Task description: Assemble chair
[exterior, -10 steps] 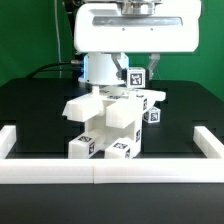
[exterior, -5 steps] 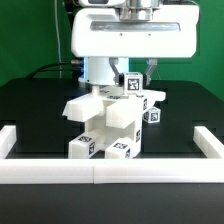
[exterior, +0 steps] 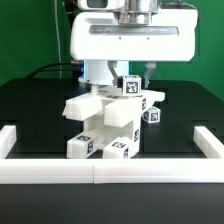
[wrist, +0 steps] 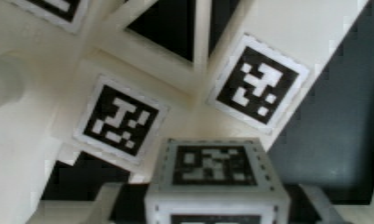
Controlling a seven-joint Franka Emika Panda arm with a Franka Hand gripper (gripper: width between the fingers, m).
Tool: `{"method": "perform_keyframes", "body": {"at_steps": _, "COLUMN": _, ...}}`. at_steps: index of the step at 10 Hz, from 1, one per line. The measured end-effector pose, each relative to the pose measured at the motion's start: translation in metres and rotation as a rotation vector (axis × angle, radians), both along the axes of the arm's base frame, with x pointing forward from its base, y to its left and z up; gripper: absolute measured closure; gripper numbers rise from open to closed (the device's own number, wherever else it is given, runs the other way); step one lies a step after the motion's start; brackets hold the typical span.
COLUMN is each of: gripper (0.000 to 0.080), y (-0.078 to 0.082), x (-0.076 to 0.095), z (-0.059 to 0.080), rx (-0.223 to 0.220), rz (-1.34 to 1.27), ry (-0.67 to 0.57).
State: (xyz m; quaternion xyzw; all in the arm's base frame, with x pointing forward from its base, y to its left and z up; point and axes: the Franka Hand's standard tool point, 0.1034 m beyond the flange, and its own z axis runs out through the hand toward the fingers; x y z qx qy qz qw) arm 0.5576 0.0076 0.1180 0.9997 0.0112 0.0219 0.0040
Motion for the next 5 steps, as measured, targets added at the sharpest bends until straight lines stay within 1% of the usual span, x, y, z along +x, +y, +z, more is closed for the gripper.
{"method": "perform_keyframes", "body": {"at_steps": 5, "gripper": 0.0512, "y": -0.0065, "x": 0.0031, "z": 0.0000, "rx": -0.005, "rz": 0.007, "ry": -0.015}}
